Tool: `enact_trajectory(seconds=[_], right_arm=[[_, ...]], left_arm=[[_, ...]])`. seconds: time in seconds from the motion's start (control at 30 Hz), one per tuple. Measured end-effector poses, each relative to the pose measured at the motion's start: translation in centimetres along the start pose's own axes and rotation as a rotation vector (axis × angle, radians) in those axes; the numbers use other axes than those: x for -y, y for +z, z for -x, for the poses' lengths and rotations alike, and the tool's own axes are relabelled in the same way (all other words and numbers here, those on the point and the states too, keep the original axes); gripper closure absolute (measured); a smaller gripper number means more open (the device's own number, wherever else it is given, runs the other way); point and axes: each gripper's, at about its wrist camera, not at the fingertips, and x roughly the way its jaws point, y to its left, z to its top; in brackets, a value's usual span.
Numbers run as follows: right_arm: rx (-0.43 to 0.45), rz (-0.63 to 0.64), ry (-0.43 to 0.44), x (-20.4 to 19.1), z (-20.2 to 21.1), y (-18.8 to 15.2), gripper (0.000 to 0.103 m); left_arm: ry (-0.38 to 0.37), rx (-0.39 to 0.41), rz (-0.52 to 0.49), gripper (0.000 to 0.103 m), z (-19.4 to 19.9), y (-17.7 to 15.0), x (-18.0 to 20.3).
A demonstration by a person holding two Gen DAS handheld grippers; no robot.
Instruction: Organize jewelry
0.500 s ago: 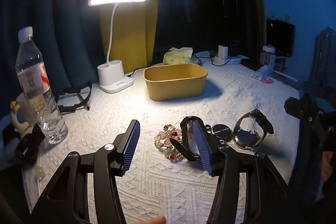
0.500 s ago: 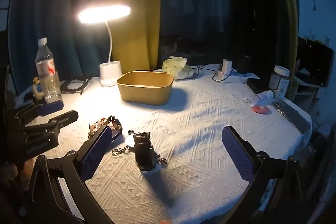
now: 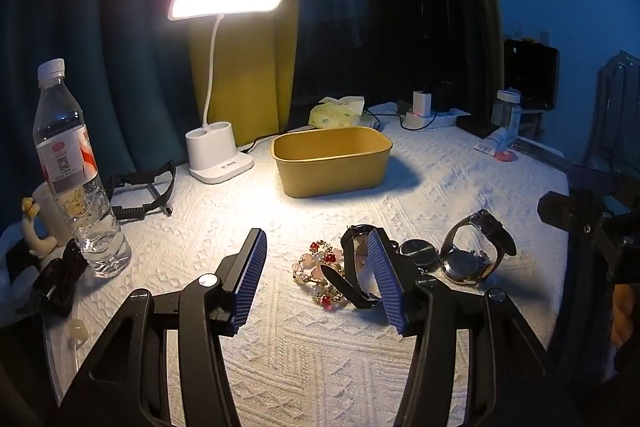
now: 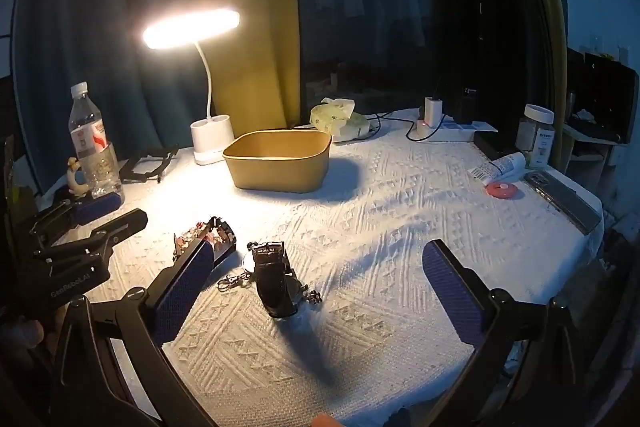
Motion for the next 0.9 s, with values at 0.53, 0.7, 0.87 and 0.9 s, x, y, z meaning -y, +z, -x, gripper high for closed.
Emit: enact_trajectory(seconds=[0.53, 0.7, 0.87, 0.9], right_arm=[[0.012, 0.023, 0.006, -0.61, 0.05, 0.18, 0.000], [0.013, 0.019, 0.004, -0.68, 0.09, 0.29, 0.000], [0.016, 0.017, 0.002, -0.66, 0.14, 0.44, 0.000], [0.016, 0.014, 0.001, -0.63, 0.14, 0.45, 0.000]], left_arm=[[0.012, 0.013, 0.007, 0.047, 0.71, 0.09, -0.21], [0.013, 0.015, 0.007, 0.046, 0.76, -0.09, -0.11], [0.014, 0.014, 0.008, 0.046, 0.77, -0.17, -0.06], [0.014, 0.014, 0.007, 0.046, 0.77, -0.16, -0.04]])
